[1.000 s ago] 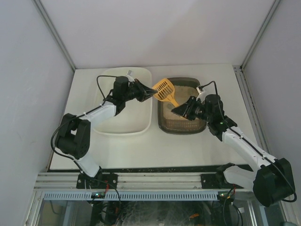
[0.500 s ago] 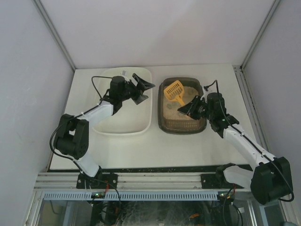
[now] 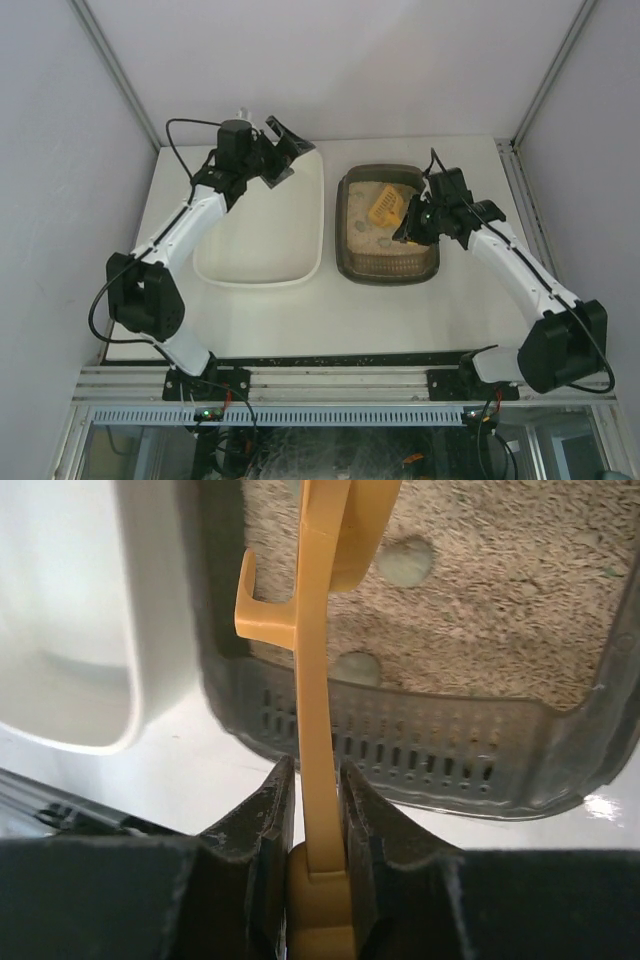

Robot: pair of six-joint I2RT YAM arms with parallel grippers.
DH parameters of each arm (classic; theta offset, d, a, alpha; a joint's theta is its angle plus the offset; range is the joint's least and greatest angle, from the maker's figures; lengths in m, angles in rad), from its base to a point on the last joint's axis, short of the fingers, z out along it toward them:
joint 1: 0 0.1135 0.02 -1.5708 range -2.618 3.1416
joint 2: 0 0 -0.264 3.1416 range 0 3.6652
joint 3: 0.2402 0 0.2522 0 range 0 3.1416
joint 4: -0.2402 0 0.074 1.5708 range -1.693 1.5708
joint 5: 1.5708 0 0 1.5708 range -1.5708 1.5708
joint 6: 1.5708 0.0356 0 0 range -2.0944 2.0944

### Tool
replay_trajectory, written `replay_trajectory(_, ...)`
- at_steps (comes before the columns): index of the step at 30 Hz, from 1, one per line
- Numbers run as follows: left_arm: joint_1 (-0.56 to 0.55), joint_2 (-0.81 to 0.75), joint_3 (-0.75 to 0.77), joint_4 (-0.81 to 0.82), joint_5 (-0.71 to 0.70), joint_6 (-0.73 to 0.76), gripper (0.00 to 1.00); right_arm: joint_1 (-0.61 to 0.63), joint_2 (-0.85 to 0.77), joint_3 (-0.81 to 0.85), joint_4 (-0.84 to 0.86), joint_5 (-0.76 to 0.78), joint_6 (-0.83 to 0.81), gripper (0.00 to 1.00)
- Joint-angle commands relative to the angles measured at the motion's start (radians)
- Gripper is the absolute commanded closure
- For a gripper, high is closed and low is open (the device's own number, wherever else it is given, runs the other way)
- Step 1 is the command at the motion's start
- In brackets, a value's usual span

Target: Clean the litter box

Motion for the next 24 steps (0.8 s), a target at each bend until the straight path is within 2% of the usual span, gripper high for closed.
replay_trajectory(1, -0.028, -0.004, -0.064, -0.049, 0.004, -0.151, 0.00, 0.003, 0.083, 0.068, -0.132, 0.082, -0.143, 1.00)
replay_trajectory(3, -0.065, -0.007, -0.113, -0.003, 0.003, -0.207, 0.00, 0.003, 0.107, 0.068, -0.122, 0.119, -0.159, 1.00)
replay_trajectory(4, -0.100, -0.007, -0.111, -0.016, -0.023, -0.189, 0.00, 0.002, 0.117, 0.067, -0.115, 0.128, -0.163, 1.00)
replay_trajectory(7, -0.185, 0.025, -0.019, -0.125, -0.111, -0.080, 0.00, -0.002, 0.152, 0.069, -0.094, 0.120, -0.167, 1.00)
replay_trajectory(9, -0.212, 0.053, 0.024, -0.151, -0.108, -0.074, 0.00, -0.002, 0.172, 0.070, -0.079, 0.115, -0.166, 1.00)
replay_trajectory(15, -0.229, 0.137, 0.100, -0.216, -0.104, -0.066, 0.00, 0.001, 0.230, 0.069, -0.038, 0.103, -0.168, 1.00)
replay_trajectory(24, -0.229, 0.160, 0.103, -0.223, -0.122, -0.031, 0.00, 0.003, 0.325, 0.076, 0.071, 0.088, -0.130, 1.00)
